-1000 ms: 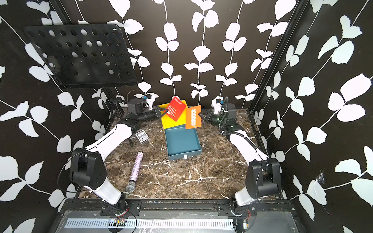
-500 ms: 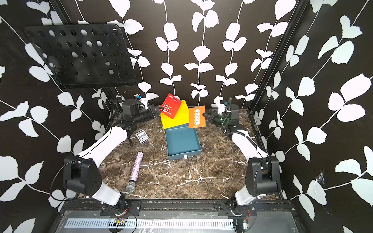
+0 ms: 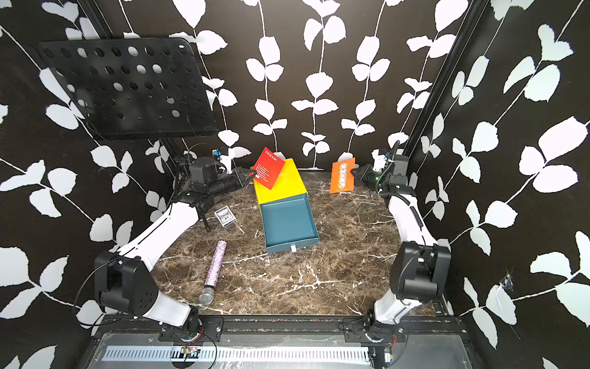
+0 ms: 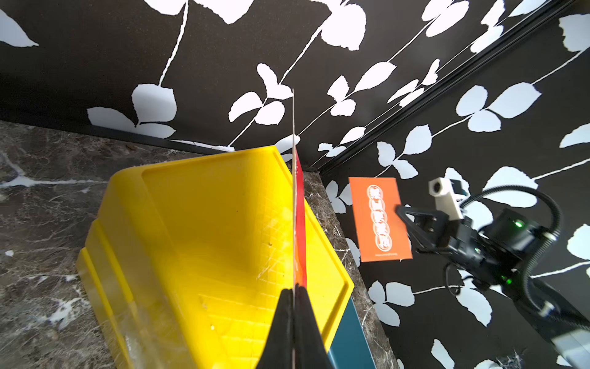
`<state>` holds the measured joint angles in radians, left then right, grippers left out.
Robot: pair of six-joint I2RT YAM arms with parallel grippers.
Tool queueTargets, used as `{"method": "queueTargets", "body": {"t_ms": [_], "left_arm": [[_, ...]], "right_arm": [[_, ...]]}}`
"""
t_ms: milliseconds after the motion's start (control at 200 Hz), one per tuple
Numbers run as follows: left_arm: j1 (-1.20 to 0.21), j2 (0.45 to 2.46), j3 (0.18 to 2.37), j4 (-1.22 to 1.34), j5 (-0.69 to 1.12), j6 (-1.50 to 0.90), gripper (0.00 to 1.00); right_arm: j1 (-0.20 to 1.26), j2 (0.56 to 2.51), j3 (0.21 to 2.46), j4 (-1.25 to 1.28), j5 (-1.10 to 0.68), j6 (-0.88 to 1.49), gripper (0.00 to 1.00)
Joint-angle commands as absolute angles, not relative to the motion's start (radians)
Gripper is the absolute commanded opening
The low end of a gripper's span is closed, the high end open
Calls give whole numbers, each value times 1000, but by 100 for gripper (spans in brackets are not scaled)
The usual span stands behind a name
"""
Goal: Take the postcards out of the drawer
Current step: Place the postcard at the center of the board.
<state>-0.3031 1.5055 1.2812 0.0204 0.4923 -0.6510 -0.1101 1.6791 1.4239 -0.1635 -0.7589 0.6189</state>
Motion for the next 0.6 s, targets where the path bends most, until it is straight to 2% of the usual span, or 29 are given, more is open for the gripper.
{"method": "queueTargets", "body": {"t_ms": [0, 365, 590], "left_arm": [[-305, 1460, 1270, 0, 491, -616, 0], [-307, 1447, 1264, 16, 495, -641, 0], [-307, 1434, 1263, 2, 488, -637, 0]], "right_arm": [[-104, 1799, 1468, -265, -781, 532, 0], [-45, 2027, 1515, -260, -788, 524, 0], [-37, 2089, 1542, -285, -739, 499, 0]]}}
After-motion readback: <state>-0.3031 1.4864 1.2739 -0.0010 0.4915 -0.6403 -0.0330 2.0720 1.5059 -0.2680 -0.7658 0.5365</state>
